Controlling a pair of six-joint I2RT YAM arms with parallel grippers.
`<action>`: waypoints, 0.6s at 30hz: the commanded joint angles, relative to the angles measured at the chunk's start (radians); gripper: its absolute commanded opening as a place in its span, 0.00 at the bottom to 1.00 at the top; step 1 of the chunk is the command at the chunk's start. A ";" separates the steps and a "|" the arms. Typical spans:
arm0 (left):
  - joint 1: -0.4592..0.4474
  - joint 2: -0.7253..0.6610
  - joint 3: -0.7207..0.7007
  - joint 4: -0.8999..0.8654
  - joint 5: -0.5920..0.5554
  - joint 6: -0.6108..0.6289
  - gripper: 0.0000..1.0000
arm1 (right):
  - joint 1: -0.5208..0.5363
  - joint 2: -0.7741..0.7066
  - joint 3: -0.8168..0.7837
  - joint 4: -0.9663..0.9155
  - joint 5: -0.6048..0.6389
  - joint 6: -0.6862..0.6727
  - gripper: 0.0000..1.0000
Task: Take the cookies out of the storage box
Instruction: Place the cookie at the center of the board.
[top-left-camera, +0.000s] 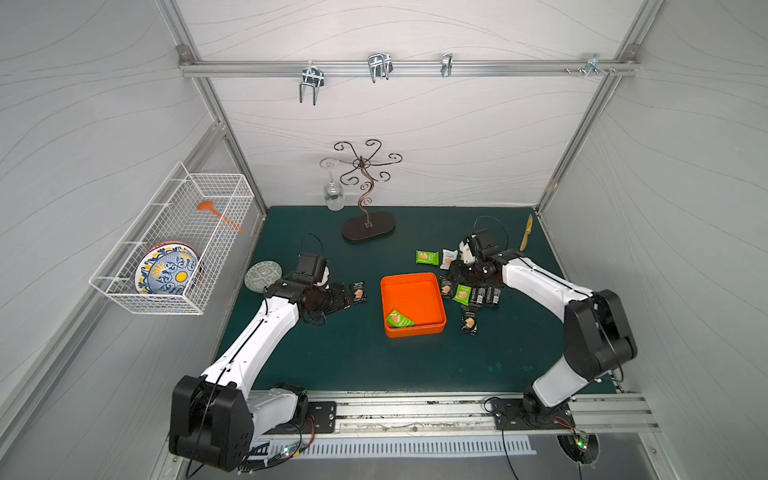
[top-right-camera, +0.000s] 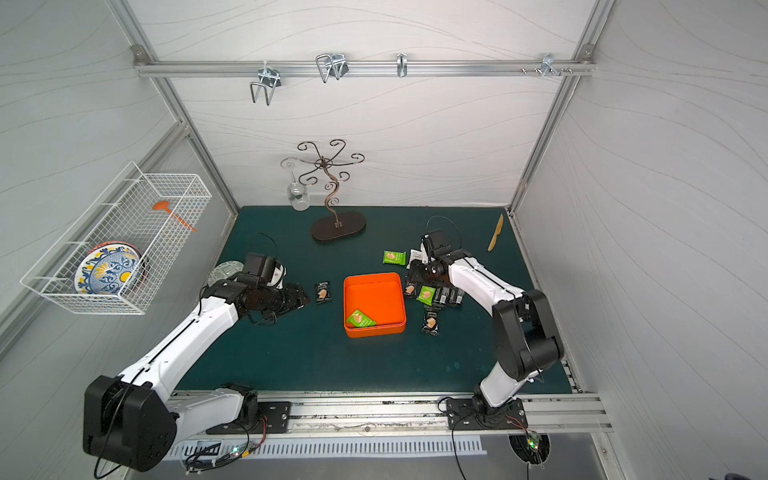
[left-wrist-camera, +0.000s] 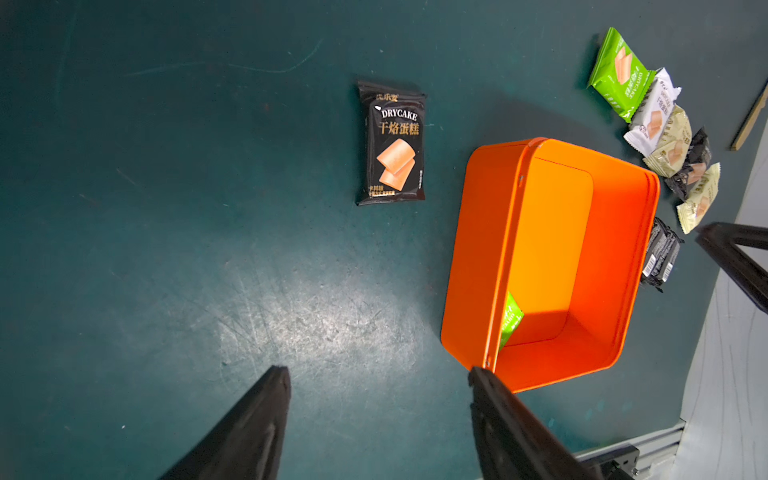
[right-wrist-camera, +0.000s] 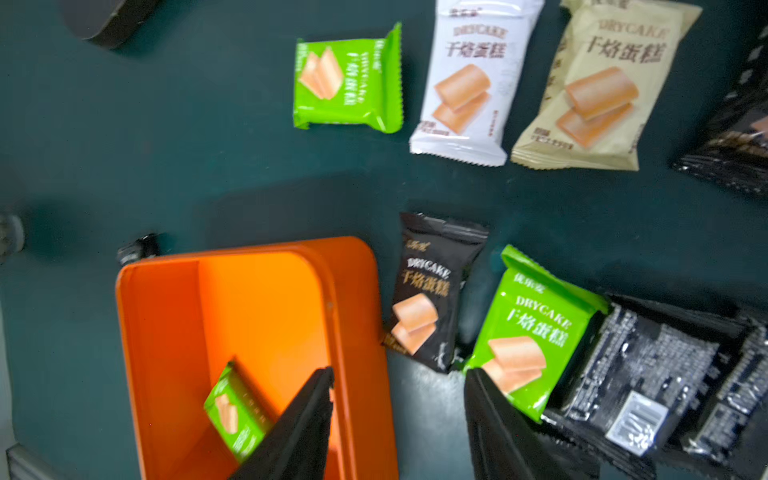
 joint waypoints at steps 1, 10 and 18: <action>-0.002 0.004 0.016 0.044 0.019 -0.008 0.72 | 0.034 -0.053 -0.001 -0.057 -0.009 -0.001 0.56; -0.003 -0.019 -0.003 0.047 0.021 -0.012 0.72 | 0.198 -0.064 -0.033 -0.024 -0.087 0.047 0.57; -0.002 -0.022 -0.023 0.062 0.040 -0.035 0.72 | 0.340 0.042 -0.023 0.039 -0.132 0.090 0.57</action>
